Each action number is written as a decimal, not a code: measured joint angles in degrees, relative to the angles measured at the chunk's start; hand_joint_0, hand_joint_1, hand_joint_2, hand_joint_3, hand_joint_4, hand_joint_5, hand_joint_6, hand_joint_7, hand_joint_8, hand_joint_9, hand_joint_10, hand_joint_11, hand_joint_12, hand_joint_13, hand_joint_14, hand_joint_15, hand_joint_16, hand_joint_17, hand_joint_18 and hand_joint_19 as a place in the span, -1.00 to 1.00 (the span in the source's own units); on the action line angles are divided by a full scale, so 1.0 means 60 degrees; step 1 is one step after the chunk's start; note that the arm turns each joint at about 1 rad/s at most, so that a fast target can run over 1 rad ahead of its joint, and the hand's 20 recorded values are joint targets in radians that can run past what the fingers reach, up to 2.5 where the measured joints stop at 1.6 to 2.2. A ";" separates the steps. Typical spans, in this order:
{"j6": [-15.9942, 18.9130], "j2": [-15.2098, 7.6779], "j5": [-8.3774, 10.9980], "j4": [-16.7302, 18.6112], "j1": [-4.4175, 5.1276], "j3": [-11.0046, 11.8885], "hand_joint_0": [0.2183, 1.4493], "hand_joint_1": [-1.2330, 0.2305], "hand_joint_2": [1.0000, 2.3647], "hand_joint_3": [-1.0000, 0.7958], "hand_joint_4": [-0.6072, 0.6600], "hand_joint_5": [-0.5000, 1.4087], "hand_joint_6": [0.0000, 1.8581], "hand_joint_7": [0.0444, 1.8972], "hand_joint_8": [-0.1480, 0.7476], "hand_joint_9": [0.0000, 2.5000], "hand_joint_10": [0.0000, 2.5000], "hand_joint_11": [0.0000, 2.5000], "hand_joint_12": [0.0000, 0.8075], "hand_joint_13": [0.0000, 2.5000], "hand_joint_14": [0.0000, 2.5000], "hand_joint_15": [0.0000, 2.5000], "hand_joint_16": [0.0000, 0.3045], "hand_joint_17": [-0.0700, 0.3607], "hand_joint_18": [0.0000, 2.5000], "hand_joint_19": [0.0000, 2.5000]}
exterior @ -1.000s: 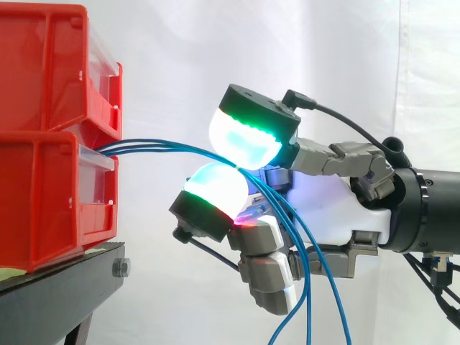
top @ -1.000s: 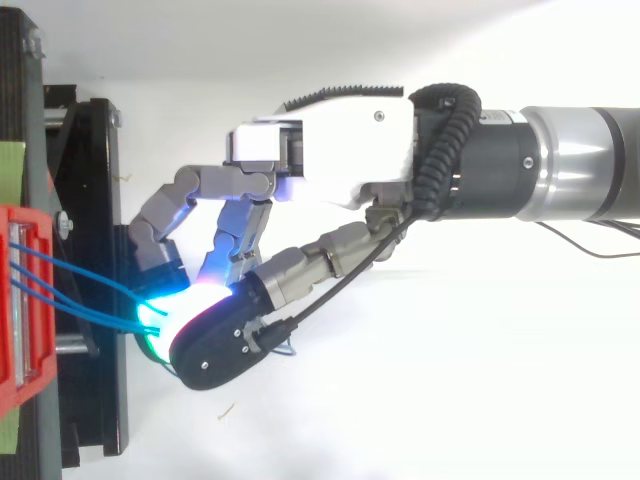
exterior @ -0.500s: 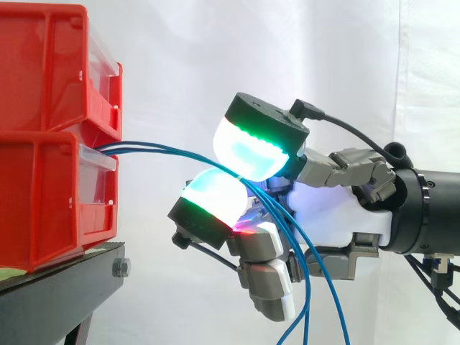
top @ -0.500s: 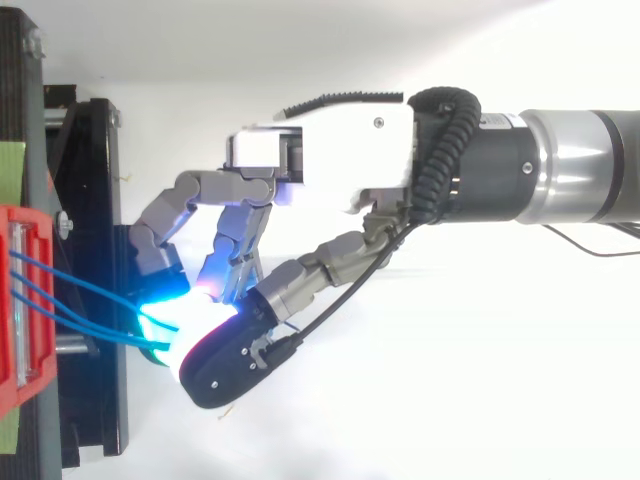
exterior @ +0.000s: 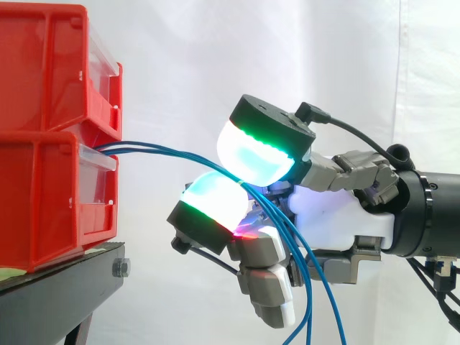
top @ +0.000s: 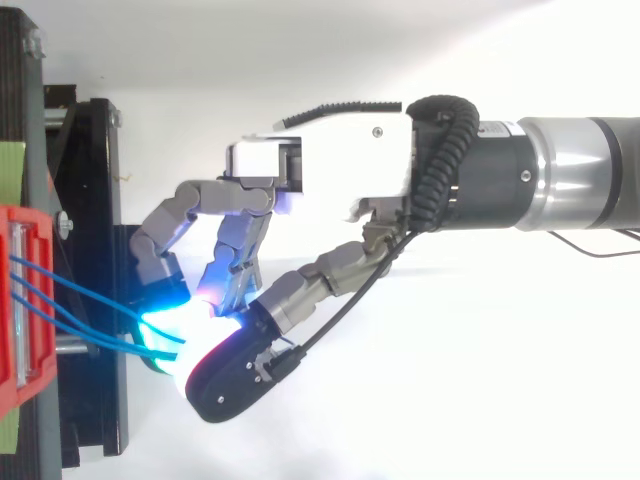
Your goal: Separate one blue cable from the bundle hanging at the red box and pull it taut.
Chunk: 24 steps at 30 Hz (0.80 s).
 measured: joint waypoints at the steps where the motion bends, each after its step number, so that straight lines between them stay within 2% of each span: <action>1: 0.0000 0.0001 0.0005 0.0001 0.0000 -0.0006 -0.34 -0.28 -1.00 -0.44 0.17 -0.67 -0.02 0.17 0.12 -0.07 -0.99 -0.23 -0.07 -0.03 -0.98 -0.38 -0.72 -0.23 -0.10 -0.41; 4: 0.0002 0.0000 0.0013 0.0004 0.0003 -0.0021 -0.49 -0.14 -1.00 -0.44 0.24 -0.68 -0.07 0.11 0.15 -0.08 -0.99 -0.25 -0.01 -0.03 -0.98 -0.38 -0.69 -0.18 -0.08 -0.40; 9: 0.0025 0.0001 0.0050 0.0009 0.0017 -0.0027 -0.53 -0.15 -1.00 -0.44 0.26 -0.68 -0.08 0.08 0.18 -0.09 -0.99 -0.25 0.02 -0.03 -0.98 -0.40 -0.67 -0.16 -0.07 -0.41; 11: 0.0034 -0.0001 0.0063 0.0009 0.0021 -0.0032 -0.51 -0.22 -1.00 -0.44 0.26 -0.68 -0.08 0.08 0.16 -0.09 -0.99 -0.24 0.00 -0.03 -0.98 -0.39 -0.68 -0.17 -0.08 -0.41; 13: 0.0038 0.0001 0.0069 0.0009 0.0027 -0.0032 -0.34 -0.30 -1.00 -0.44 0.23 -0.68 -0.09 0.08 0.12 -0.09 -0.99 -0.25 -0.04 -0.04 -0.98 -0.38 -0.70 -0.20 -0.10 -0.39; 14: 0.0040 0.0003 0.0071 0.0011 0.0030 -0.0032 -0.33 -0.30 -1.00 -0.44 0.21 -0.68 -0.09 0.09 0.13 -0.09 -0.99 -0.24 -0.05 -0.04 -0.98 -0.38 -0.70 -0.20 -0.10 -0.39; 20: 0.0042 0.0004 0.0075 0.0010 0.0043 -0.0042 -0.29 -0.34 -0.98 -0.08 0.22 -0.69 -0.09 0.06 0.14 -0.11 -0.98 -0.25 -0.01 -0.03 -0.98 -0.39 -0.68 -0.17 -0.08 -0.39; 24: 0.0042 0.0004 0.0091 0.0015 0.0046 -0.0043 -0.25 -0.38 -0.98 -0.06 0.21 -0.70 -0.08 0.06 0.11 -0.14 -0.99 -0.25 -0.02 -0.05 -0.98 -0.39 -0.69 -0.18 -0.09 -0.41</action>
